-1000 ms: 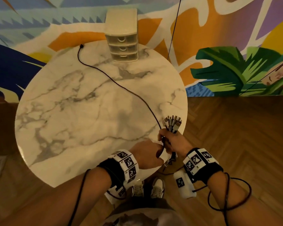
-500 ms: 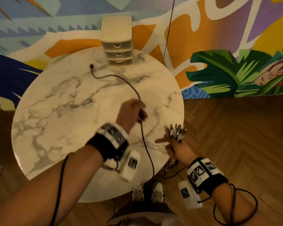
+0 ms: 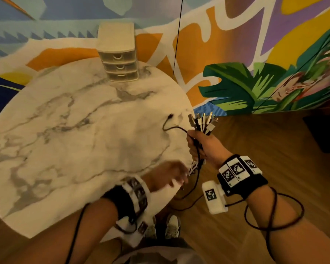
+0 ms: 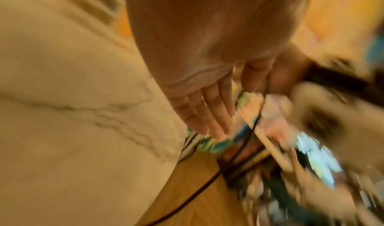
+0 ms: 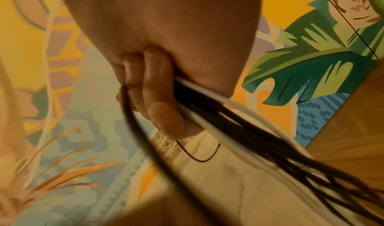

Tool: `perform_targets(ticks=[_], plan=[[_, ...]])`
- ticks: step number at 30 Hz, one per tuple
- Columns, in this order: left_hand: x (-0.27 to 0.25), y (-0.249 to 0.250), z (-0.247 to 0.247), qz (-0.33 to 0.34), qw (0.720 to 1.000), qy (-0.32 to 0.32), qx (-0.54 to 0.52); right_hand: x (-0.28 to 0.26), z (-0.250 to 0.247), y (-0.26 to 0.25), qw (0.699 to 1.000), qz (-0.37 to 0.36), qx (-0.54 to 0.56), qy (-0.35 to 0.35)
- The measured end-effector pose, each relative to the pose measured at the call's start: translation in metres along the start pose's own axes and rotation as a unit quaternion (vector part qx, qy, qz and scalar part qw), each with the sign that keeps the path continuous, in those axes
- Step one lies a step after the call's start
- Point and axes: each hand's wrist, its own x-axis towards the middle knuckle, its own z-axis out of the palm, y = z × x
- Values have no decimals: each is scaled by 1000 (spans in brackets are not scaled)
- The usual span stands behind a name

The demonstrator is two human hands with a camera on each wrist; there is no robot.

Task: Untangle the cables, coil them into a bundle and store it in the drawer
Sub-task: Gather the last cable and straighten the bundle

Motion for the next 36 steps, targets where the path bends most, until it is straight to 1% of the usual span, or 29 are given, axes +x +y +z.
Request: perform_targets(ticks=[1, 2, 3, 4, 5, 6, 8, 9, 10, 11, 13, 14, 16, 18, 20, 22, 24, 25, 27, 29, 30, 31, 33, 35, 36], plan=[[10, 9, -11, -5, 993, 55, -109, -6, 0, 5, 1000, -2, -13, -8], [19, 20, -22, -4, 973, 102, -209, -12, 2, 10, 999, -9, -27, -14], [28, 30, -32, -1, 946, 140, -292, -17, 3, 16, 999, -19, -41, -18], [36, 40, -42, 0, 924, 169, -342, -22, 5, 22, 998, -28, -56, -18], [42, 50, -50, -5, 913, 192, -359, -26, 6, 30, 997, -30, -69, -11], [46, 57, -55, -11, 912, 208, -352, -30, 7, 38, 996, -23, -85, -4], [51, 65, -55, -12, 926, 221, -304, -38, 10, 51, 994, -4, -104, -23], [51, 67, -50, -7, 937, 221, -270, -40, 10, 57, 995, -1, -95, -41], [49, 68, -43, 1, 949, 218, -229, -39, 9, 60, 997, -2, -71, -42], [46, 66, -33, 10, 959, 213, -185, -37, 7, 61, 999, -6, -36, -19], [38, 56, -11, 27, 973, 207, -95, -29, -1, 57, 997, -17, 31, 65], [33, 49, 0, 40, 976, 209, -55, -24, -4, 53, 994, -24, 40, 99], [22, 37, 16, 70, 971, 229, 12, -17, -8, 46, 991, -34, 9, 127], [15, 30, 24, 91, 964, 235, 79, -14, -8, 42, 991, -37, -20, 125], [10, 25, 28, 99, 962, 213, 142, -14, -6, 39, 993, -41, -28, 109], [5, 23, 27, 90, 965, 180, 170, -14, -3, 39, 993, -43, -34, 100], [1, 23, 20, 70, 976, 154, 136, -16, -1, 39, 994, -46, -31, 89], [1, 24, 14, 63, 978, 162, 112, -17, -2, 41, 996, -50, -21, 74], [9, 29, 2, 55, 977, 199, 52, -23, -3, 45, 998, -55, -6, 24], [19, 37, -7, 38, 973, 216, -71, -29, -2, 49, 998, -54, -4, -24], [23, 43, -9, 31, 966, 217, -138, -32, 0, 51, 998, -51, -7, -39], [26, 47, -10, 30, 958, 215, -190, -35, 2, 53, 998, -44, -11, -45], [29, 56, -7, 37, 948, 199, -246, -40, 4, 56, 998, -39, -12, -38], [29, 60, -2, 42, 945, 187, -263, -44, 2, 57, 999, -43, -9, -31], [29, 61, 0, 49, 943, 197, -262, -45, 1, 58, 999, -47, -3, -28]])
